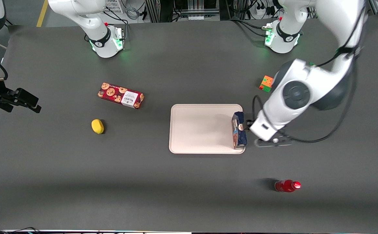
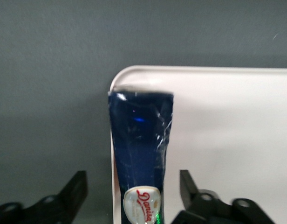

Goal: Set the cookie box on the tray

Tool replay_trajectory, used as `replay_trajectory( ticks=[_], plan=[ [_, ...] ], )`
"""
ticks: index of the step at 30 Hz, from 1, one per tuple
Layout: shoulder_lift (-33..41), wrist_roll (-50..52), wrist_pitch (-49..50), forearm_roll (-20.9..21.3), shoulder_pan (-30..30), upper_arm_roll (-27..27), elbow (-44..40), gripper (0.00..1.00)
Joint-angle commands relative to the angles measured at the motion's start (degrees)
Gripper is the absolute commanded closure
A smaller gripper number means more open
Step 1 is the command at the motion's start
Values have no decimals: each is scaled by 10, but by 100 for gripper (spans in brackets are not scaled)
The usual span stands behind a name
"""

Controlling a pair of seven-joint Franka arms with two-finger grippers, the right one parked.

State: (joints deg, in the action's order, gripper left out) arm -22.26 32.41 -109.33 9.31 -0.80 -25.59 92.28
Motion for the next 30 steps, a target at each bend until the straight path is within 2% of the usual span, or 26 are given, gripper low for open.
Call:
replay_trajectory(
  ticks=[1,7,14,19,23,27,30],
  plan=[
    [27,-32,142,-10,10,19,-106,0],
    [76,-122,237,-34,11,92,-169,0],
    [165,-287,334,-55,13,193,-160,0],
    [223,-364,323,-59,16,246,-85,0],
    [281,-398,268,-69,16,276,9,0],
    [349,-405,191,-69,16,286,122,0],
    [376,-405,150,-69,17,288,174,0]
  ],
)
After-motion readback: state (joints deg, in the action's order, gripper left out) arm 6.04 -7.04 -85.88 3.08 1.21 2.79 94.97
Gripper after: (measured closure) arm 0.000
